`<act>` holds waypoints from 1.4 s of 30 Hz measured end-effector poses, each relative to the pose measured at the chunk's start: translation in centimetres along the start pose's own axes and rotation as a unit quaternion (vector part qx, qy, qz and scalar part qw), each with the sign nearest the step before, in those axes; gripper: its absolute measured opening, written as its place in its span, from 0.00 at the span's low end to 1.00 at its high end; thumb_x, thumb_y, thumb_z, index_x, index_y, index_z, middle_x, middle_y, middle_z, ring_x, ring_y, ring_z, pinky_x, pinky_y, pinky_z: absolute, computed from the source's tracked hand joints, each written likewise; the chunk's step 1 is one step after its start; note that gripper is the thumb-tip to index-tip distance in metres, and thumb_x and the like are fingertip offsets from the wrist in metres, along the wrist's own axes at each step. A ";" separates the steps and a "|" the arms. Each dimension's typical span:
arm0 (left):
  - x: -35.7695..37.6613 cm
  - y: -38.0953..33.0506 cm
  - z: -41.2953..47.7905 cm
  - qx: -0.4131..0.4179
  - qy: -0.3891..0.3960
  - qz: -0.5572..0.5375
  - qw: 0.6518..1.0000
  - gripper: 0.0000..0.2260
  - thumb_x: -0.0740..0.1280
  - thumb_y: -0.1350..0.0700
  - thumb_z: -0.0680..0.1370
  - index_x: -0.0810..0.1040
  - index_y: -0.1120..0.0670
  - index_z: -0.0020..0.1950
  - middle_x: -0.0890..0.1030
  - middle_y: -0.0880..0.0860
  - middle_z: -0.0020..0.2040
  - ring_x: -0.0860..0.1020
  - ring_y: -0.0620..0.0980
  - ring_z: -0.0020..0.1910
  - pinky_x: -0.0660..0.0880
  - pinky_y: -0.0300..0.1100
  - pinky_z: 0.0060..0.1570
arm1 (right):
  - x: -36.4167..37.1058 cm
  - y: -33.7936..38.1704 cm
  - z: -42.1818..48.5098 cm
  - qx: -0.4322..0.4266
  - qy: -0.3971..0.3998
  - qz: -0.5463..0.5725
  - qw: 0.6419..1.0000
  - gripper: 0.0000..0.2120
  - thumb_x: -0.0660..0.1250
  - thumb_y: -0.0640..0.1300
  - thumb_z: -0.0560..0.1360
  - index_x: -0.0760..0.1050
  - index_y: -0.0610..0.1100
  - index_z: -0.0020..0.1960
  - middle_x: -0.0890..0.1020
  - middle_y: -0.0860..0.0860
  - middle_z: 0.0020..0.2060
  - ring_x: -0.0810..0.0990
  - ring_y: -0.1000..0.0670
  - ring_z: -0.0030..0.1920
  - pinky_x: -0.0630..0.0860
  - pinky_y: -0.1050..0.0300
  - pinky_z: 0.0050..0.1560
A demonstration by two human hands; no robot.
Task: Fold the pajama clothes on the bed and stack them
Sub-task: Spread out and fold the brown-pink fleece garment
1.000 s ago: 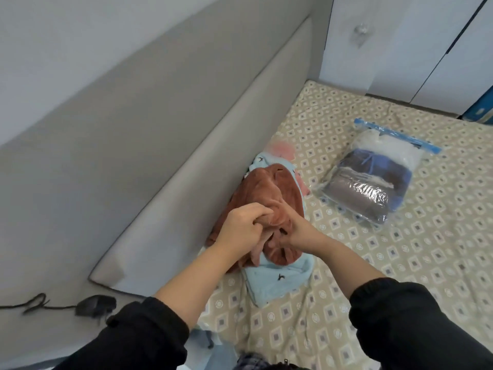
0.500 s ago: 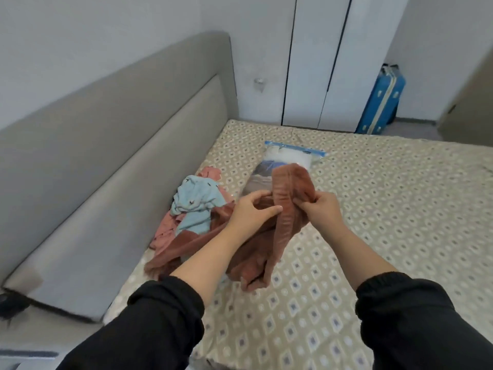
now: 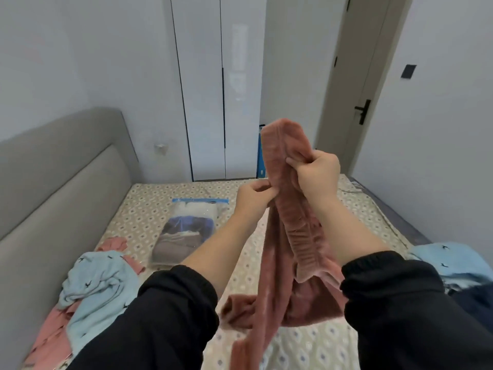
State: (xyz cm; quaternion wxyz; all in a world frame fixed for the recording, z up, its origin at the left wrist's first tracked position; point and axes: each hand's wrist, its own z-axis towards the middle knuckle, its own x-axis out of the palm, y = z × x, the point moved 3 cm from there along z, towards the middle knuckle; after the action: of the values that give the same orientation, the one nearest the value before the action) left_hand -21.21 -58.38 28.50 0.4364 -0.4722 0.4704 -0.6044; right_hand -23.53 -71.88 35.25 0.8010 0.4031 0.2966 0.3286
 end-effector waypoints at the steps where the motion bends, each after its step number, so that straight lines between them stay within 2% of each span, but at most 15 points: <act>1: -0.9 -0.6 -0.2 0.003 -0.006 -0.011 1.000 0.08 0.69 0.66 0.73 0.84 0.54 0.41 0.85 0.51 0.39 0.83 0.49 0.40 0.80 0.43 0.44 | 0.8 0.8 -0.3 -0.009 0.005 0.008 1.000 0.05 0.75 0.45 0.66 0.80 0.51 0.33 0.77 0.61 0.24 0.75 0.55 0.29 0.72 0.57 0.34; 6: -11.7 0.6 -3.4 -0.011 -0.090 0.030 0.995 0.06 0.69 0.68 0.73 0.83 0.59 0.42 0.83 0.52 0.34 0.81 0.46 0.33 0.79 0.38 0.36 | 10.0 1.0 -5.5 0.002 0.103 -0.019 0.994 0.06 0.75 0.48 0.68 0.84 0.45 0.41 0.83 0.52 0.33 0.81 0.49 0.36 0.75 0.54 0.39; 11: -24.7 7.3 -8.8 -0.119 -0.202 0.120 0.965 0.06 0.70 0.66 0.72 0.83 0.57 0.37 0.83 0.55 0.34 0.80 0.49 0.35 0.80 0.48 0.42 | 20.6 -3.9 -15.4 0.082 0.271 -0.041 0.958 0.10 0.73 0.47 0.72 0.84 0.43 0.49 0.86 0.47 0.42 0.82 0.52 0.42 0.74 0.58 0.42; 12: -27.3 9.1 -10.0 -0.140 -0.231 0.144 0.952 0.04 0.70 0.65 0.71 0.84 0.58 0.41 0.84 0.57 0.38 0.81 0.52 0.38 0.80 0.51 0.46 | 22.0 -5.2 -17.5 0.102 0.289 -0.045 0.951 0.12 0.73 0.48 0.72 0.84 0.42 0.51 0.86 0.46 0.45 0.81 0.53 0.43 0.73 0.61 0.42; 14: -31.8 13.0 -12.4 -0.182 -0.262 0.195 0.927 0.11 0.69 0.63 0.72 0.81 0.59 0.55 0.82 0.55 0.40 0.80 0.52 0.40 0.79 0.48 0.46 | 24.2 -8.0 -21.5 0.148 0.316 -0.064 0.935 0.20 0.73 0.50 0.72 0.80 0.40 0.59 0.84 0.44 0.53 0.81 0.51 0.51 0.74 0.60 0.50; 16: -34.7 16.9 -14.5 -0.211 -0.240 0.244 0.916 0.18 0.67 0.62 0.75 0.75 0.57 0.65 0.81 0.51 0.42 0.77 0.48 0.41 0.74 0.41 0.43 | 25.6 -11.2 -25.5 0.184 0.355 -0.091 0.912 0.26 0.72 0.53 0.73 0.75 0.40 0.66 0.79 0.45 0.61 0.78 0.48 0.60 0.74 0.55 0.58; 19: -36.1 23.0 -16.7 -0.251 -0.194 0.294 0.902 0.21 0.66 0.59 0.78 0.69 0.53 0.71 0.79 0.51 0.55 0.76 0.46 0.48 0.70 0.34 0.41 | 26.2 -16.2 -30.9 0.225 0.397 -0.108 0.883 0.29 0.69 0.55 0.75 0.69 0.42 0.70 0.75 0.46 0.66 0.74 0.48 0.65 0.73 0.51 0.62; 24: -35.1 33.1 -19.4 -0.260 -0.139 0.332 0.896 0.22 0.64 0.61 0.77 0.70 0.52 0.71 0.74 0.50 0.66 0.77 0.49 0.58 0.73 0.39 0.53 | 25.6 -26.1 -36.8 0.242 0.416 -0.151 0.864 0.26 0.66 0.53 0.76 0.69 0.44 0.70 0.76 0.49 0.65 0.77 0.48 0.57 0.73 0.52 0.58; 26: -34.2 37.2 -19.6 -0.237 -0.109 0.370 0.892 0.22 0.64 0.61 0.77 0.70 0.54 0.72 0.73 0.52 0.69 0.72 0.51 0.66 0.68 0.41 0.65 | 25.7 -30.4 -38.4 0.227 0.420 -0.181 0.860 0.26 0.65 0.52 0.76 0.69 0.43 0.71 0.77 0.47 0.65 0.77 0.47 0.59 0.72 0.55 0.54; 29: -32.8 43.9 -18.6 -0.186 -0.036 0.458 0.869 0.22 0.63 0.60 0.78 0.68 0.56 0.73 0.69 0.55 0.72 0.64 0.53 0.72 0.57 0.40 0.71 | 26.4 -37.3 -40.8 0.153 0.425 -0.241 0.859 0.28 0.64 0.51 0.77 0.64 0.40 0.73 0.72 0.42 0.69 0.69 0.43 0.69 0.67 0.51 0.65; 33: -31.0 53.2 -17.3 -0.118 0.040 0.567 0.814 0.23 0.59 0.55 0.81 0.62 0.53 0.76 0.58 0.53 0.78 0.51 0.50 0.77 0.48 0.48 0.76 | 26.4 -46.7 -45.4 0.004 0.481 -0.427 0.766 0.28 0.52 0.55 0.81 0.52 0.46 0.78 0.53 0.46 0.78 0.49 0.47 0.77 0.48 0.39 0.74; 34: -30.6 55.2 -17.3 -0.112 0.043 0.587 0.801 0.24 0.58 0.53 0.81 0.59 0.51 0.77 0.54 0.52 0.79 0.48 0.50 0.78 0.46 0.49 0.76 | 26.2 -48.4 -46.3 -0.031 0.472 -0.441 0.763 0.28 0.50 0.55 0.82 0.50 0.47 0.78 0.51 0.47 0.78 0.47 0.48 0.78 0.47 0.39 0.74; 37: -29.9 58.5 -17.8 -0.041 0.008 0.657 0.753 0.26 0.54 0.50 0.79 0.58 0.50 0.78 0.54 0.54 0.79 0.48 0.51 0.78 0.47 0.52 0.75 | 25.9 -50.5 -47.7 -0.102 0.397 -0.421 0.809 0.27 0.48 0.54 0.80 0.57 0.48 0.77 0.56 0.47 0.77 0.52 0.47 0.77 0.50 0.38 0.73; 39: -30.0 58.9 -18.0 0.014 -0.027 0.653 0.757 0.27 0.52 0.49 0.77 0.63 0.52 0.76 0.60 0.56 0.77 0.55 0.54 0.77 0.53 0.54 0.73 | 26.2 -50.7 -47.8 -0.124 0.363 -0.401 0.832 0.28 0.46 0.54 0.78 0.61 0.47 0.76 0.60 0.46 0.76 0.56 0.46 0.76 0.53 0.37 0.72; 42: -30.2 58.8 -17.9 0.049 -0.043 0.648 0.759 0.28 0.51 0.48 0.75 0.67 0.52 0.74 0.63 0.57 0.76 0.58 0.55 0.76 0.55 0.55 0.72 | 26.5 -50.6 -47.9 -0.135 0.352 -0.404 0.833 0.30 0.43 0.55 0.77 0.61 0.46 0.76 0.59 0.46 0.76 0.55 0.46 0.77 0.51 0.38 0.73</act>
State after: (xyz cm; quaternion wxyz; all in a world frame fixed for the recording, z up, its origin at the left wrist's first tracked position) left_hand -28.70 -36.65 -36.01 0.7661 -0.0577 0.6147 -0.1786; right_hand -28.32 -53.23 -36.78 0.7502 -0.0079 0.6478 0.1320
